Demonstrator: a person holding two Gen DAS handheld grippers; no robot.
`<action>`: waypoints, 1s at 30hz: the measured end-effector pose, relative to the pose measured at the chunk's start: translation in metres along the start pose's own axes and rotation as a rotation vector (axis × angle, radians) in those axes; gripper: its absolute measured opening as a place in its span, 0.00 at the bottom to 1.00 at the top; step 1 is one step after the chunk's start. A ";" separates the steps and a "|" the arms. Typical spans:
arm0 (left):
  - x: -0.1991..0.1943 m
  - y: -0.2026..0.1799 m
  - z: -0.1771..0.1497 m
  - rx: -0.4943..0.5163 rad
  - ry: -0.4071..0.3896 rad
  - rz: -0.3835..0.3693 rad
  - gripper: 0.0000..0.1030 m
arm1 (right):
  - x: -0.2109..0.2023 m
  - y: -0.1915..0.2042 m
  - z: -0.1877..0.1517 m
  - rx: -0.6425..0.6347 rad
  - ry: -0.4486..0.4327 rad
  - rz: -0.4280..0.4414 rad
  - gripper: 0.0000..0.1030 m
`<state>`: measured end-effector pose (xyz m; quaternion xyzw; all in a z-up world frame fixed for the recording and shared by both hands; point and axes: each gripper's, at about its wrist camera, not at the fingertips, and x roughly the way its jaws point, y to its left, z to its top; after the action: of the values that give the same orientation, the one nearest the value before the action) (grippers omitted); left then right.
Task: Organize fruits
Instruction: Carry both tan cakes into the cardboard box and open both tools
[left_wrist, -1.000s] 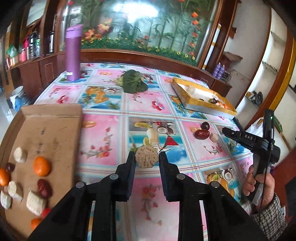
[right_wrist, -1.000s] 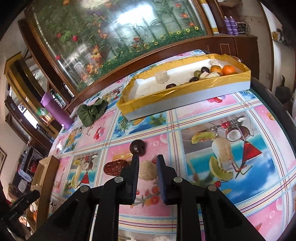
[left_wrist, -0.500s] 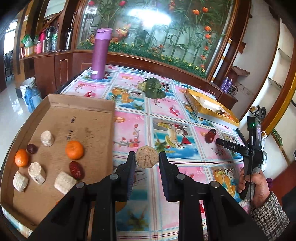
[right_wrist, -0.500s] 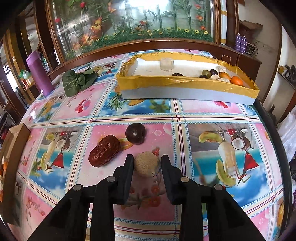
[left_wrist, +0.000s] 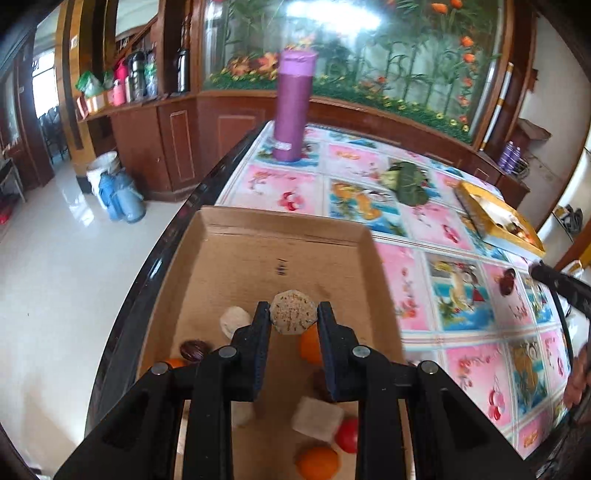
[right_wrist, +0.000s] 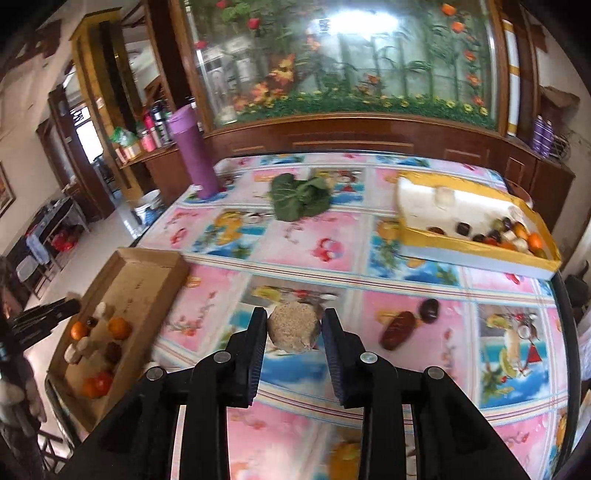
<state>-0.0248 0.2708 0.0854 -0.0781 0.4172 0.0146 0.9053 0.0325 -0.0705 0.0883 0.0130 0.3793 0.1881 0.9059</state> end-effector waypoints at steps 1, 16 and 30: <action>0.006 0.007 0.004 -0.018 0.016 -0.006 0.24 | 0.005 0.021 0.003 -0.027 0.010 0.032 0.32; 0.074 0.068 0.018 -0.211 0.167 -0.067 0.24 | 0.129 0.218 -0.017 -0.309 0.184 0.132 0.32; -0.003 0.067 -0.009 -0.220 0.005 -0.068 0.59 | 0.117 0.198 -0.009 -0.220 0.086 0.117 0.61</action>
<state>-0.0398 0.3360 0.0726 -0.1912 0.4123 0.0295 0.8903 0.0359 0.1533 0.0351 -0.0723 0.3936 0.2815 0.8722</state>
